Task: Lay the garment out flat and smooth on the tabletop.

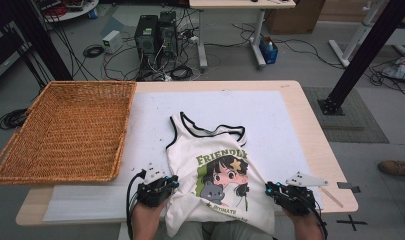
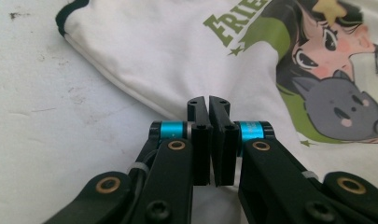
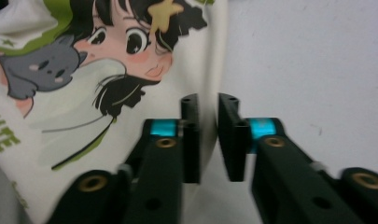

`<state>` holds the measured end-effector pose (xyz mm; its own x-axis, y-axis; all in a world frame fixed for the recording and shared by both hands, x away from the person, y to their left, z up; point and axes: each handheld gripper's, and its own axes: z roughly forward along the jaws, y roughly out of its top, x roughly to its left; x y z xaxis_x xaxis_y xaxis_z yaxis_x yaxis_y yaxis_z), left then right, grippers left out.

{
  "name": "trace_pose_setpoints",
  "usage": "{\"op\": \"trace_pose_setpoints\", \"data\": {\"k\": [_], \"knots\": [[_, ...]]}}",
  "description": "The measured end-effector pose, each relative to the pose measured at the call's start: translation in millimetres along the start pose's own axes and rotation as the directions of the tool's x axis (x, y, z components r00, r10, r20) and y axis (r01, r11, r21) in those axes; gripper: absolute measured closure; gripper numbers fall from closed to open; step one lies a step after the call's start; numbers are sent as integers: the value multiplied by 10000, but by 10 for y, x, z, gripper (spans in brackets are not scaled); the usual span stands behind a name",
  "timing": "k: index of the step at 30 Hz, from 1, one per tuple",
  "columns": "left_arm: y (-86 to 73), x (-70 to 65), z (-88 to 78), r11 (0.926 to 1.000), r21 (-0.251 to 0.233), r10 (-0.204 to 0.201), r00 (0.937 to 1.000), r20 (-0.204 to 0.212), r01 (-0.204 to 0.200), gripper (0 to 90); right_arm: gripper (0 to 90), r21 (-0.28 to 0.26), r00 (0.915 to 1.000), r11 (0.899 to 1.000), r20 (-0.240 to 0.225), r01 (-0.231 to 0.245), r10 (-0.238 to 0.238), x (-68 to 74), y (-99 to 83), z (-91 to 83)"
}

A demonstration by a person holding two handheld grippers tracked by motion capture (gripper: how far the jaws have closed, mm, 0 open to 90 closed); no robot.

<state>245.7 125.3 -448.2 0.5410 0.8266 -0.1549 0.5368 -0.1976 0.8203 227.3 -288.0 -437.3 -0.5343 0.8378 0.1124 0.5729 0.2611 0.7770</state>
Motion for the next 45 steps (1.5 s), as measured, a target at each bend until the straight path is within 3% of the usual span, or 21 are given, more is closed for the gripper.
{"op": "trace_pose_setpoints", "data": {"k": [2, 3, 5, 9, 10, 13, 14, 20, 21, 24, 27, 29, 30, 32, 33, 36, 39, 43, 45], "knots": [[30, 38, -13, 9995, -249, -179, 9997, -153, 175, 816, 687, -216, 9998, 9997, 128, -141, 144, -30, 48, -19], [43, 56, -15, 9989, -334, -337, 9991, -239, 329, 717, 654, -375, 9993, 9991, 290, -213, 224, -67, 99, -17], [77, 109, -24, 9964, -605, -623, 9974, -349, 601, 606, 627, -479, 9977, 9983, 568, -332, 359, -138, 187, 8], [125, 193, -7, 9899, -1202, -810, 9959, -415, 755, 494, 615, -662, 9944, 9963, 864, -553, 609, -333, 447, 163], [141, 215, 3, 9882, -1305, -843, 9961, -269, 802, 466, 616, -662, 9940, 9966, 935, -500, 561, -370, 526, 221], [215, 250, 33, 9880, -1410, -651, 9979, -64, 635, 460, 616, -395, 9950, 9990, 960, -227, 264, -466, 778, 434], [247, 258, 46, 9875, -1457, -617, 9981, -6, 609, 455, 618, -306, 9963, 9989, 776, -347, 370, -491, 857, 514], [449, 281, 127, 9890, -1463, -187, 9997, 168, 210, 452, 634, 488, 9951, 9988, 988, -105, 56, -555, 1222, 981], [478, 283, 137, 9893, -1452, -131, 9998, 166, 153, 451, 639, 675, 9939, 9977, 1094, 38, -112, -563, 1264, 1056], [537, 294, 160, 9892, -1458, -143, 9998, 103, 157, 452, 640, 1352, 9963, 9908, 834, 113, -227, -614, 1313, 1303], [547, 306, 168, 9900, -1393, -200, 9998, -2, 198, 452, 695, 1784, 9980, 9838, 628, -153, 41, -652, 1279, 1505], [537, 317, 163, 9903, -1365, -270, 9996, -55, 260, 452, 883, 1550, 9991, 9871, 192, -407, 382, -685, 1277, 1528], [533, 324, 156, 9907, -1338, -271, 9996, -92, 256, 452, 900, 1636, 9995, 9861, 159, -300, 277, -700, 1289, 1526], [527, 329, 134, 9896, -1396, -359, 9993, -144, 336, 453, 900, 1709, 9967, 9852, 770, 125, -260, -713, 1323, 1445], [524, 334, 123, 9891, -1433, -371, 9992, -159, 345, 453, 900, 1359, 9957, 9907, 931, -88, -39, -758, 1336, 1362], [515, 341, 125, 9893, -1408, -412, 9989, -237, 375, 453, 900, 676, 9844, 9968, 1735, -429, 306, -891, 1407, 1114], [509, 340, 157, 9897, -1348, -538, 9980, -320, 491, 453, 900, 406, 9687, 9990, 2480, -195, 89, -933, 1547, 1017], [507, 322, 168, 9919, -1171, -543, 9979, -349, 498, 453, 900, 441, 9292, 9964, 3599, 727, -838, -927, 1843, 1098], [498, 320, 157, 9912, -1187, -624, 9974, -349, 578, 453, 900, 402, 9087, 9960, 4077, 799, -894, -949, 2002, 1172]]}}
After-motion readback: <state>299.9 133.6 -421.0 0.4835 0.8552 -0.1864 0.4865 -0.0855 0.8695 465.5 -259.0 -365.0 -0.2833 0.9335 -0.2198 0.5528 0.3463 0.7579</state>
